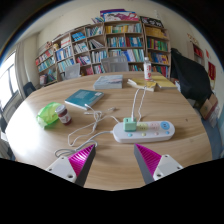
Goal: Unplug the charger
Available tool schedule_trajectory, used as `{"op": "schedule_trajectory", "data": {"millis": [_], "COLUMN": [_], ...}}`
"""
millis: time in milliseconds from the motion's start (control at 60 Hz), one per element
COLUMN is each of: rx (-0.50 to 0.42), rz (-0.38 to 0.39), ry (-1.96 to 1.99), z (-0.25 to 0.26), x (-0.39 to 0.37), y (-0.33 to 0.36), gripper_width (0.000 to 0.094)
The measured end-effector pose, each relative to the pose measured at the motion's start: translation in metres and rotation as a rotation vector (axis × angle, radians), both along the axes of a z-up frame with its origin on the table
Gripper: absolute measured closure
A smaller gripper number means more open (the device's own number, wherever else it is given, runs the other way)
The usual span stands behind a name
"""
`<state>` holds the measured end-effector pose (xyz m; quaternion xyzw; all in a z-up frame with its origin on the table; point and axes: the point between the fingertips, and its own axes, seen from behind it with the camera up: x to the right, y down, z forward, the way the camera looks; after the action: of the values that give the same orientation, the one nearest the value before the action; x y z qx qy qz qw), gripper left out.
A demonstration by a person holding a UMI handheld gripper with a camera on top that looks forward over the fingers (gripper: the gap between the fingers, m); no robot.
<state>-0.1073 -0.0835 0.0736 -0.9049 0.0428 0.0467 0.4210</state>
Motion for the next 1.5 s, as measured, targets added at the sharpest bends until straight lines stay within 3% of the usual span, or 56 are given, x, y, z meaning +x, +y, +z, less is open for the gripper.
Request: {"op": "schedule_trajectory", "data": {"millis": [183,300,367,400,550,683,717,800,867,950,1033,1167,1300,1500], "rx": [0.088,0.130,0.128,0.156,0.128,0.047,0.073,0.240,0.272,0.235,0.131,-0.168,-0.406,-0.455], "rz": [0.019,0.047,0.061,0.059,0.053,0.054,0.043,0.042,0.073,0.026,-0.035,-0.084,-0.040,-0.028], "ry": [-0.103,-0.055,-0.057,-0.098,-0.107,-0.071,-0.052,-0.138,-0.147,-0.119,-0.180,-0.201,-0.171,-0.213], "z": [-0.024,-0.035,-0.044,-0.044,-0.046,-0.043,-0.028,0.041,0.080,0.102,0.069,0.005,-0.041,-0.075], "x": [0.051,0.049,0.049,0.055,0.055,0.054,0.055,0.067,0.070,0.112,0.171,0.247,0.261,0.273], "y": [0.070,0.101,0.109,0.114,0.115,0.112,0.120,0.135,0.139,0.134,0.120,0.068,0.026,0.027], "gripper_width": [0.0130,0.0211,0.0336,0.0615,0.0647,0.0691,0.0691,0.0692,0.0691,0.0691,0.0681,0.0658,0.0638,0.0598]}}
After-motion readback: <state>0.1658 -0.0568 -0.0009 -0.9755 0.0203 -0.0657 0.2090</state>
